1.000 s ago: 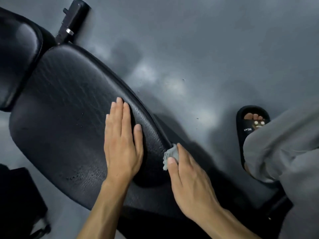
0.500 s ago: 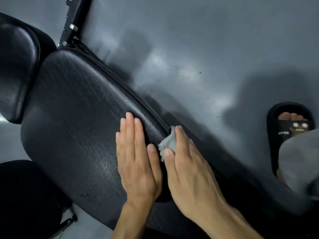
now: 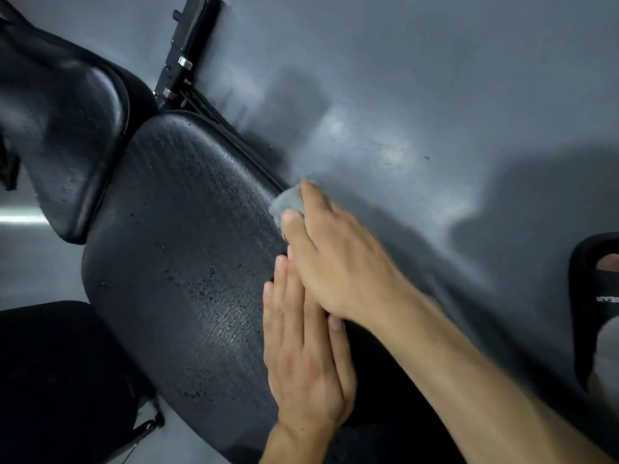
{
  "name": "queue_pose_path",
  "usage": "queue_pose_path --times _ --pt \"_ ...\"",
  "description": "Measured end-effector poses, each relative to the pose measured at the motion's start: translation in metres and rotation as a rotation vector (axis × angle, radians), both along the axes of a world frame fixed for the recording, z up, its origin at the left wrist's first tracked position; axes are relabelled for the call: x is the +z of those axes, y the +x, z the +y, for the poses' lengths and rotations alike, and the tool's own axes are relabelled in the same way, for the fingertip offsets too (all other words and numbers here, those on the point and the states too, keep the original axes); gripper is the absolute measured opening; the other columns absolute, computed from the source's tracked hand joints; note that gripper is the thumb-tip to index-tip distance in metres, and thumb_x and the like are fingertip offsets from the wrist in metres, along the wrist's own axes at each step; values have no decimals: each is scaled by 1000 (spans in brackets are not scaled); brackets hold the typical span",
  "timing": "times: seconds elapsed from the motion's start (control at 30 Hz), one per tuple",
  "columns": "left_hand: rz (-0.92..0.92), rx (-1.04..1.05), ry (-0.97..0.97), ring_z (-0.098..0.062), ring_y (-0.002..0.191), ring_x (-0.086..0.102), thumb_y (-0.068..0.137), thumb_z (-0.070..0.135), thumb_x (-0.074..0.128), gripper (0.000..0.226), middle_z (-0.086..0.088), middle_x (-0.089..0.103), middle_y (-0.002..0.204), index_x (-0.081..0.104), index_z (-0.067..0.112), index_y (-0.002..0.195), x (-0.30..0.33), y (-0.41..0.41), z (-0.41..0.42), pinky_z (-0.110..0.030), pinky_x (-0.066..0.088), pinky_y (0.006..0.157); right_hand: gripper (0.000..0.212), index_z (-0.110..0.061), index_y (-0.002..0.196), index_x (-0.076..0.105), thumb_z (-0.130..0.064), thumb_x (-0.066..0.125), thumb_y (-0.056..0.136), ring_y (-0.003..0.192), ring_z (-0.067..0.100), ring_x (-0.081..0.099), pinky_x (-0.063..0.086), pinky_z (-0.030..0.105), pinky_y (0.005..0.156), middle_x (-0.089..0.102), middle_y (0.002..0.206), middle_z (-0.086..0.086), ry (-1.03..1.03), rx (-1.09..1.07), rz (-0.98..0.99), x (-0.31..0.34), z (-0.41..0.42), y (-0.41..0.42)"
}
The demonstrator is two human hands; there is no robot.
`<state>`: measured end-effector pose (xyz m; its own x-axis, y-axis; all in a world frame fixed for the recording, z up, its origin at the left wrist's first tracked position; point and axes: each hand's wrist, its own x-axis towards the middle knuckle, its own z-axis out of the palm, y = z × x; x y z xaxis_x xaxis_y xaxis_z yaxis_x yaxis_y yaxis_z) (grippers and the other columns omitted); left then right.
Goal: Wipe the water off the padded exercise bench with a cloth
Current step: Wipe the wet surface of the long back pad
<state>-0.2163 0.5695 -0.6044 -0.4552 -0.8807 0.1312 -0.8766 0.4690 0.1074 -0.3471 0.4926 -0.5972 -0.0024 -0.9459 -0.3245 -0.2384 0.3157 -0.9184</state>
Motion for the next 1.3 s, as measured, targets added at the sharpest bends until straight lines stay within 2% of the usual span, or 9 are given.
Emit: queue_pose_path --times 0.1,0.3,0.5,0.63,0.77,0.87,1.0,1.2,1.3 --pt "15 14 -1 -35 153 28 109 24 26 52 -18 33 162 40 -6 149 0 -1 0 -52 23 125 57 -10 159 22 -37 26 110 139 29 44 35 37 109 32 163 12 -92 54 66 3 -48 6" --pt "-10 5 -13 -34 154 27 107 22 29 51 -19 36 160 47 -8 144 0 1 0 -49 23 125 55 -20 158 15 -38 28 108 137 23 45 35 31 100 32 163 2 -81 128 142 5 16 -12" --pt "-39 5 -25 -32 153 29 108 23 24 53 -17 33 163 41 -4 150 5 -3 -1 -49 26 124 59 -4 159 17 -36 27 110 138 37 45 39 43 109 35 161 14 -107 154 179 21 -92 7" --pt "-39 -8 -53 -32 153 31 108 23 26 51 -18 36 161 42 -3 149 4 -1 -2 -48 25 125 52 -10 154 22 -34 31 109 122 38 55 42 42 87 41 155 11 -152 145 228 14 -62 7" --pt "-53 -27 -56 -31 153 30 108 23 27 51 -18 37 160 44 -3 148 4 0 -3 -48 25 125 55 -7 156 20 -34 31 109 125 37 54 42 42 92 40 156 13 -110 130 321 12 -45 4" --pt "-72 -31 -38 -31 154 27 108 24 25 52 -19 34 162 42 -3 149 6 0 -3 -50 28 123 45 -5 146 34 -28 34 108 118 37 55 36 38 83 49 144 16 -157 138 318 29 -116 20" --pt "-78 -35 -24 -31 155 25 108 24 25 52 -17 31 164 40 -2 151 9 1 -3 -51 30 122 38 -23 142 44 -23 37 104 123 30 51 41 40 96 48 138 8 -289 262 313 40 -184 43" --pt "-95 -25 -40 -29 155 25 107 26 24 54 -14 30 165 41 0 152 6 2 -3 -47 28 123 32 -19 137 42 -31 30 109 114 39 57 42 43 89 58 133 15 -402 250 449 5 -111 1" --pt "-86 -25 -34 -27 155 25 108 27 21 55 -13 30 165 39 1 153 7 1 -5 -46 28 124 34 -22 135 49 -31 30 107 120 37 56 42 41 95 57 132 16 -410 274 453 17 -133 9"
